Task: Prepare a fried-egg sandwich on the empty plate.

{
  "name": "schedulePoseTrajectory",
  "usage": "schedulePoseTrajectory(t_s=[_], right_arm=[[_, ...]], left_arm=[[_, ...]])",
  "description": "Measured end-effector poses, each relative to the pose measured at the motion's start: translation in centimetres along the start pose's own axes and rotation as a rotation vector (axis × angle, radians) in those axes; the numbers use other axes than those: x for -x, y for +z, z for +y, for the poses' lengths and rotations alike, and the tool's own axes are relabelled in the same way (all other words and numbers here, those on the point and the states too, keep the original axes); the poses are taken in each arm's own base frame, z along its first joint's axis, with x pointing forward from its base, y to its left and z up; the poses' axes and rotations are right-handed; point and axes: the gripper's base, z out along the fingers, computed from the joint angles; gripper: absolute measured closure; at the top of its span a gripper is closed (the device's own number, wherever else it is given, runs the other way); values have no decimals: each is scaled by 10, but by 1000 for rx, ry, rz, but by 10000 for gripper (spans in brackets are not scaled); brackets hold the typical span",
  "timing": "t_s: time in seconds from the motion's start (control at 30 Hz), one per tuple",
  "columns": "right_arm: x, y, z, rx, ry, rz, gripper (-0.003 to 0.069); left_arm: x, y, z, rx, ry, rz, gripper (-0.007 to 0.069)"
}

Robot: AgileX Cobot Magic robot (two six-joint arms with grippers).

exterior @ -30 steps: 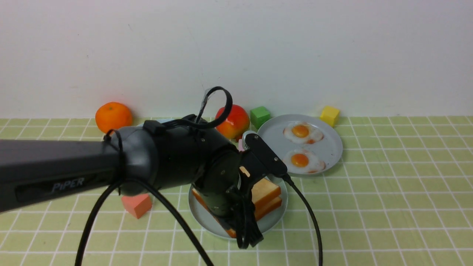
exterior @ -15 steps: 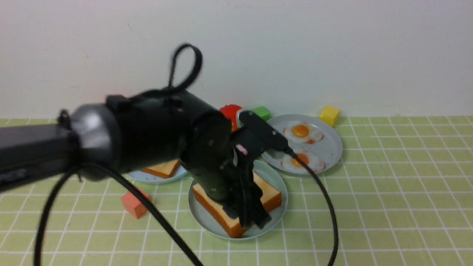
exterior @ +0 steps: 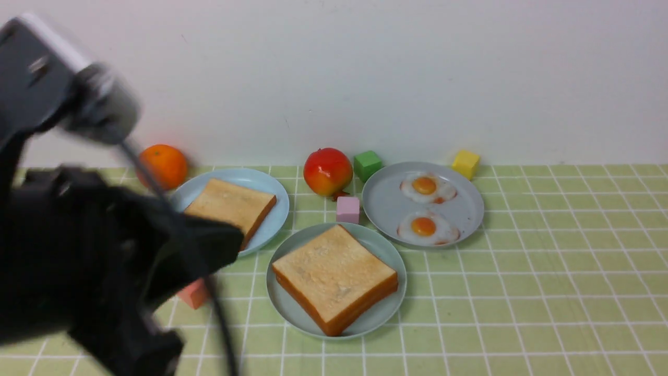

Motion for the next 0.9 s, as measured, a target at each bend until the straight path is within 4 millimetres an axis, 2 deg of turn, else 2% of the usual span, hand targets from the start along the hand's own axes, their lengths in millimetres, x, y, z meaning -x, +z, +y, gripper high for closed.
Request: schedulePoseTrajectory(t_s=[0.07, 0.1, 0.13, 0.17, 0.2, 0.23, 0.3, 0.47, 0.57, 0.73, 0.8, 0.87, 0.9], right_arm=[[-9, -6, 0, -16, 18, -25, 616], [-20, -11, -1, -35, 43, -50, 616], [-25, -13, -2, -45, 55, -63, 616], [-33, -16, -3, -57, 70, -80, 616], [-37, -15, -4, -63, 76, -83, 617], [-50, -19, -5, -77, 103, -116, 624], [-68, -21, -7, -96, 141, -157, 646], [-91, -12, -15, -123, 233, -318, 659], [-93, -2, -20, -136, 260, -401, 659], [-88, 40, -34, -147, 228, -622, 659], [-91, 57, -37, -132, 212, -677, 658], [-94, 66, -39, -126, 206, -696, 657], [-95, 75, -40, -107, 192, -759, 656]], left_arm=[[-29, -12, 0, -5, -30, -68, 638], [-53, -24, 1, -9, -60, -152, 638], [-65, -31, 1, -13, -78, -206, 638], [-80, -34, 2, -12, -94, -253, 638], [-86, -35, 2, -11, -100, -271, 638], [-106, -39, 4, -6, -114, -343, 638], [-128, -42, 7, 2, -124, -423, 638], [-151, -46, 8, 2, -129, -503, 638], [-155, -44, 9, 2, -131, -495, 638], [-165, -38, 9, 3, -133, -448, 638], [-165, -37, 9, 2, -133, -443, 638], [-165, -37, 9, 2, -133, -439, 638], [-166, -37, 9, 1, -133, -437, 638]])
